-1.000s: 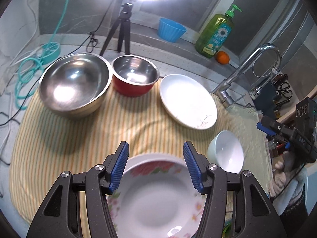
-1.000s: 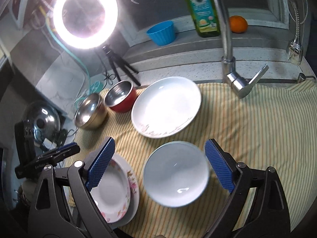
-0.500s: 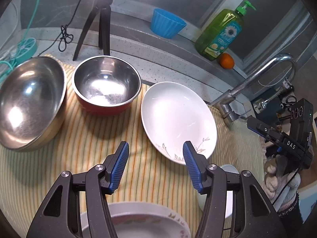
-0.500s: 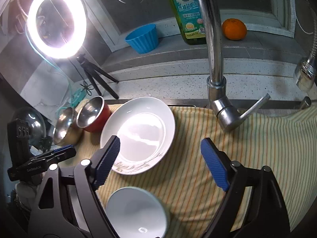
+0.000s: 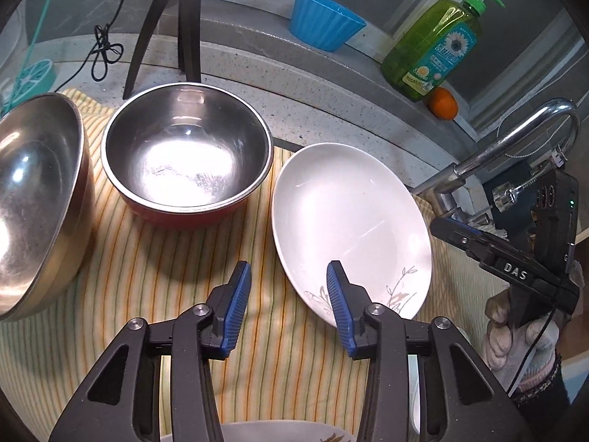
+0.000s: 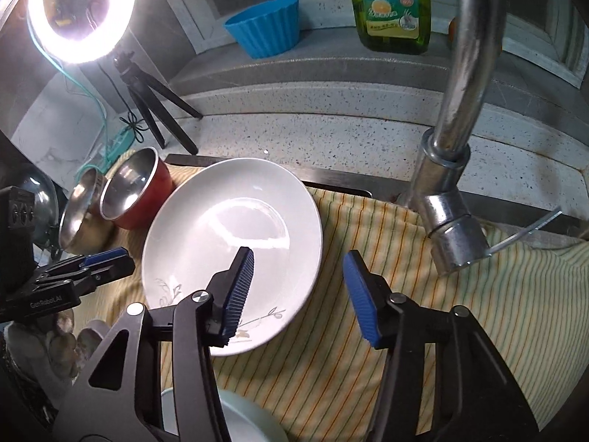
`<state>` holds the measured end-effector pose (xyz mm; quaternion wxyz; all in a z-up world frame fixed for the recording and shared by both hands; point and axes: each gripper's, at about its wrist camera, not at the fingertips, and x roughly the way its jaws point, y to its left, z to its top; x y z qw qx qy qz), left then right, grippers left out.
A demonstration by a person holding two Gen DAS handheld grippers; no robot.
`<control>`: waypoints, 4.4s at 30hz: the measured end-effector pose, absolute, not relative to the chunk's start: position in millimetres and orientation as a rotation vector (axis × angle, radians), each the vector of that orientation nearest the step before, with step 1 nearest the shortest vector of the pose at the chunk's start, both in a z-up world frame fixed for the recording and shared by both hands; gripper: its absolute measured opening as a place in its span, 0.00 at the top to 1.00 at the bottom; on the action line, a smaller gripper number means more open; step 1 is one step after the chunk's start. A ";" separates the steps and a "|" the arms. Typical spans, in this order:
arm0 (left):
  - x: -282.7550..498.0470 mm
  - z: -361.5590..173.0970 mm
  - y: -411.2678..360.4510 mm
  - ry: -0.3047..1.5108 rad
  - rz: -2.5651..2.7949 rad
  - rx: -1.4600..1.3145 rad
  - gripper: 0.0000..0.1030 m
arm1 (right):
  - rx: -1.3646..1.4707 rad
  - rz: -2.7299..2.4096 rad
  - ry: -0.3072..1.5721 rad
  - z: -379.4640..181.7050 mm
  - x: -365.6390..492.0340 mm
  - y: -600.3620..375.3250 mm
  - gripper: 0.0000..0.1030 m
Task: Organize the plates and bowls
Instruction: 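Move both grippers to the rim of the plain white oval plate, then close both grippers on the white plate rim and lift it, then carry the white plate over the floral plates and lower it onto them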
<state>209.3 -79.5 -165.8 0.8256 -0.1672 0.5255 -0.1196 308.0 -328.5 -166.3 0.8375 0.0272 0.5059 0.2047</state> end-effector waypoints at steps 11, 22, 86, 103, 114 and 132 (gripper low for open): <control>228.7 -178.1 -80.8 1.148 -0.284 -0.351 0.74 | 0.057 0.423 1.141 -190.4 332.0 -318.8 0.65; 237.8 -186.7 -85.9 1.176 -0.313 -0.352 0.78 | 0.079 0.433 1.186 -203.5 340.9 -315.9 0.87; 40.5 -132.9 13.7 1.076 -0.152 -0.434 0.78 | 0.085 0.705 1.216 -153.9 125.9 -239.8 0.87; 19.1 -154.0 14.2 1.112 -0.137 -0.432 0.78 | -0.014 0.669 1.249 -176.5 95.3 -231.5 0.87; 17.5 -161.3 13.1 1.126 -0.127 -0.423 0.78 | -0.088 0.652 1.233 -176.1 91.9 -223.4 0.87; 16.0 -161.5 1.3 1.137 -0.109 -0.320 0.78 | -0.295 0.598 1.153 -170.9 68.7 -202.1 0.75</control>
